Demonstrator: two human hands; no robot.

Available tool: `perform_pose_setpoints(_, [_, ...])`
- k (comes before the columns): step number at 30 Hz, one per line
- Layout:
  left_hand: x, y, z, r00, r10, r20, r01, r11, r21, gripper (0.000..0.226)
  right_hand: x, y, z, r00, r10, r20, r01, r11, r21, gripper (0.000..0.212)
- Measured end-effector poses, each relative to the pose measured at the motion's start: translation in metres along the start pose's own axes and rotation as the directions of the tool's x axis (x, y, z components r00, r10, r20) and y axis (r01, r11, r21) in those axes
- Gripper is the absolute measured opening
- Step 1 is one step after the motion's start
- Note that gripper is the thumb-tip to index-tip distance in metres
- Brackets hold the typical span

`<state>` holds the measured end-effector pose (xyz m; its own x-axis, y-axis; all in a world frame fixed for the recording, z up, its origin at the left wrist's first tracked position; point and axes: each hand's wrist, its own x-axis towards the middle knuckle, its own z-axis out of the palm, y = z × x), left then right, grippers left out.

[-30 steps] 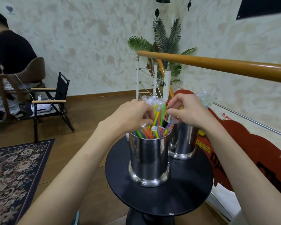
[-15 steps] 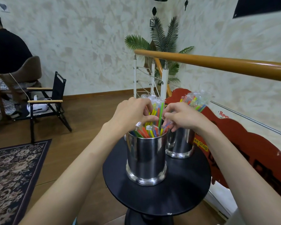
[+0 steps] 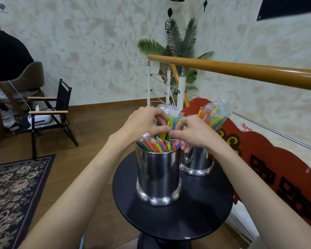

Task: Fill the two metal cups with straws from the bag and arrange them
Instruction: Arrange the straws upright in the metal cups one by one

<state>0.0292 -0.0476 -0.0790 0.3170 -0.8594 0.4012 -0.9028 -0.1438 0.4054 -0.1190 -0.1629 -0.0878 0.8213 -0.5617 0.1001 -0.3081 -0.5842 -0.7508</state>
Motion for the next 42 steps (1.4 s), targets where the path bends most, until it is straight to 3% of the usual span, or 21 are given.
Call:
perform_pose_setpoints(5, [-0.001, 0.000, 0.003, 0.999, -0.005, -0.034, 0.002, 0.997, -0.078, 0.037, -0.001, 0.000, 0.002, 0.999, -0.042, -0.018, 0.041, 0.998, -0.052, 0.014])
perform_pose_setpoints(10, [0.002, -0.005, 0.003, 1.000, 0.011, -0.022, -0.013, 0.993, -0.120, 0.030, -0.003, -0.001, 0.004, 0.997, -0.063, -0.053, 0.060, 0.996, -0.061, 0.021])
perform_pose_setpoints(28, [-0.001, -0.011, -0.002, 0.993, 0.102, 0.062, -0.084, 0.966, -0.244, 0.012, -0.004, 0.000, 0.000, 0.993, -0.101, -0.059, 0.096, 0.993, -0.068, 0.009])
perform_pose_setpoints(42, [-0.004, -0.005, -0.003, 0.992, 0.116, 0.044, -0.100, 0.956, -0.278, 0.009, -0.001, 0.005, 0.000, 0.981, -0.191, -0.035, 0.186, 0.978, -0.096, 0.025])
